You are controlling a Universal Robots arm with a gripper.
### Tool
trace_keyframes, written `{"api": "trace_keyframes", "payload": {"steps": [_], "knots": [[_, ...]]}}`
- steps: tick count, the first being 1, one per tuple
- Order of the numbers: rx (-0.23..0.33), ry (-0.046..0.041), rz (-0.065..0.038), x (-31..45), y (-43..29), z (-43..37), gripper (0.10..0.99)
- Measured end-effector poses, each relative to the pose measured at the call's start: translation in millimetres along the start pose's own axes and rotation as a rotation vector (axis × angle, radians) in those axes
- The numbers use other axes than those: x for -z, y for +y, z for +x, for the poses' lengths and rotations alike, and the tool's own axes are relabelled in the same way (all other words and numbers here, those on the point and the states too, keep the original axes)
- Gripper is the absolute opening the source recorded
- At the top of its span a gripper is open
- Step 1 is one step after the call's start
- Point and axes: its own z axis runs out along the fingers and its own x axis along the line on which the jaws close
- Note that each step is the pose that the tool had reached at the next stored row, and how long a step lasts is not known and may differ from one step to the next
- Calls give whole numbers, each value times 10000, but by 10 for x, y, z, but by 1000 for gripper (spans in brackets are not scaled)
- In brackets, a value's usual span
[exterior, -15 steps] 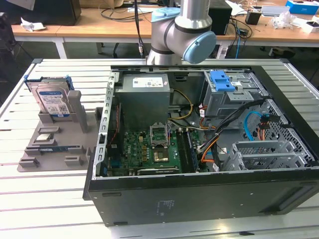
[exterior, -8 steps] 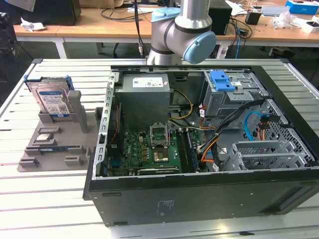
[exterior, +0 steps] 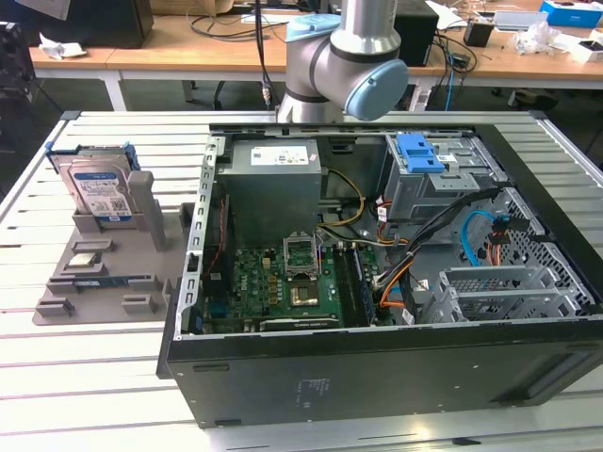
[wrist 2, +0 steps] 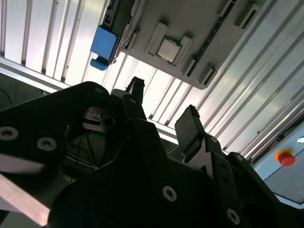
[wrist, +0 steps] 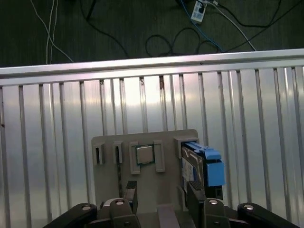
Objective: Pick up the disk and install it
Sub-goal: 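Pick up the disk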
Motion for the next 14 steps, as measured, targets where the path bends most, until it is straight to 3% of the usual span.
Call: {"api": "trace_keyframes", "payload": {"steps": [6,14], "knots": [[0,9,0,-1,-43,-185,541],[0,10,0,-3,-149,-253,541]]}}
